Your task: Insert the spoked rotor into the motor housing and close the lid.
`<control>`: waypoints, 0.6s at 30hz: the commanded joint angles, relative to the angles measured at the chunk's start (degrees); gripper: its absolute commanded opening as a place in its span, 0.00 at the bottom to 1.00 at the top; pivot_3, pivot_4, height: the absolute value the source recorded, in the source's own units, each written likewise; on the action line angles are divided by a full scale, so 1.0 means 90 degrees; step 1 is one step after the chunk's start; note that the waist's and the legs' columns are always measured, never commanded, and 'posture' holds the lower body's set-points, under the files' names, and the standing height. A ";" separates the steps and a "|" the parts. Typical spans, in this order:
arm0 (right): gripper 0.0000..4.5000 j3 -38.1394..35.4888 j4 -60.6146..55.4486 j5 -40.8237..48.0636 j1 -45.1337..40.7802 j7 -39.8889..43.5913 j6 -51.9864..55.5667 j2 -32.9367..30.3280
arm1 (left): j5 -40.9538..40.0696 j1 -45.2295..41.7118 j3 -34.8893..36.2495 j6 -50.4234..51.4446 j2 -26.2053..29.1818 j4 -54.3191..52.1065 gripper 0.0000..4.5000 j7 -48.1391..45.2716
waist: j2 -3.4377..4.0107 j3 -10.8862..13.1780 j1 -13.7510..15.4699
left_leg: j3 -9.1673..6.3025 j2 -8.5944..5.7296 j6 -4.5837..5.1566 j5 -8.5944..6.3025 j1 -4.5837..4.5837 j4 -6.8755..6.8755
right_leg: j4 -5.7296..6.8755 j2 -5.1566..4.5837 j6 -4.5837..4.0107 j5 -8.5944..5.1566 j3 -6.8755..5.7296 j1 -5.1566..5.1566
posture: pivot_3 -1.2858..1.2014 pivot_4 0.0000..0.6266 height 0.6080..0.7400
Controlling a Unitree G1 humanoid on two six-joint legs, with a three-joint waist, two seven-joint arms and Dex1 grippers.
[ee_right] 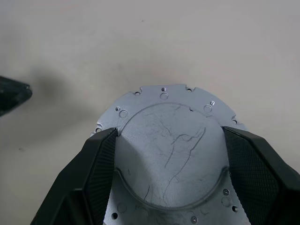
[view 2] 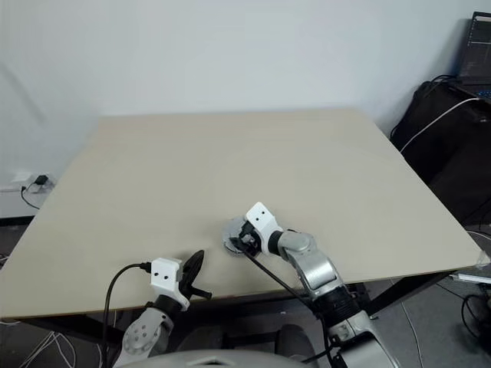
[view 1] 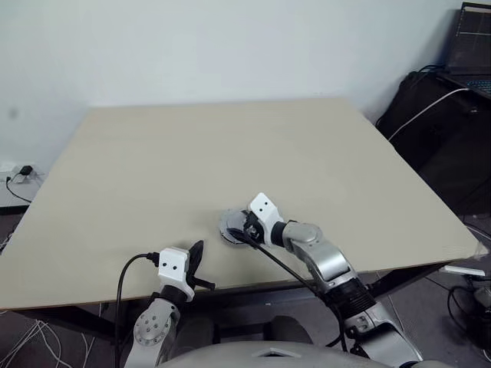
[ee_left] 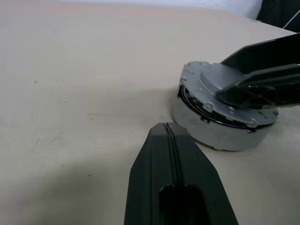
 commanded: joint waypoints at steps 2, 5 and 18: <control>0.71 0.0075 -0.0385 0.0085 -0.0190 0.0338 0.0415 -0.0201 | 0.0002 -0.0074 -0.0005 -0.0139 -0.0027 -0.0052 0.00 0.0001 | 0.0002 -0.0001 0.0016 | 0.0000 -0.0003 0.0004 -0.0001 -0.0001 0.0000 | 0.0000 0.0001 -0.0013 0.0008 -0.0001 -0.0001 | 0.52 0.00 1.00; 0.71 0.0071 -0.0300 0.0048 -0.0267 0.0289 0.0440 -0.0166 | 0.0001 -0.0087 -0.0017 -0.0138 -0.0034 -0.0041 0.00 -0.0004 | 0.0002 -0.0001 0.0015 | 0.0000 -0.0002 0.0007 -0.0001 -0.0001 0.0000 | -0.0002 0.0010 -0.0025 0.0015 -0.0001 0.0000 | 0.52 0.00 1.00; 0.71 0.0328 -0.0156 -0.0231 -0.0414 0.0218 0.0582 -0.0199 | 0.0008 -0.0041 -0.0026 -0.0112 -0.0032 -0.0090 0.00 0.0005 | 0.0005 -0.0004 -0.0007 | 0.0001 0.0000 0.0006 -0.0001 0.0001 0.0000 | 0.0000 0.0015 -0.0004 0.0002 0.0000 0.0000 | 0.52 0.00 1.00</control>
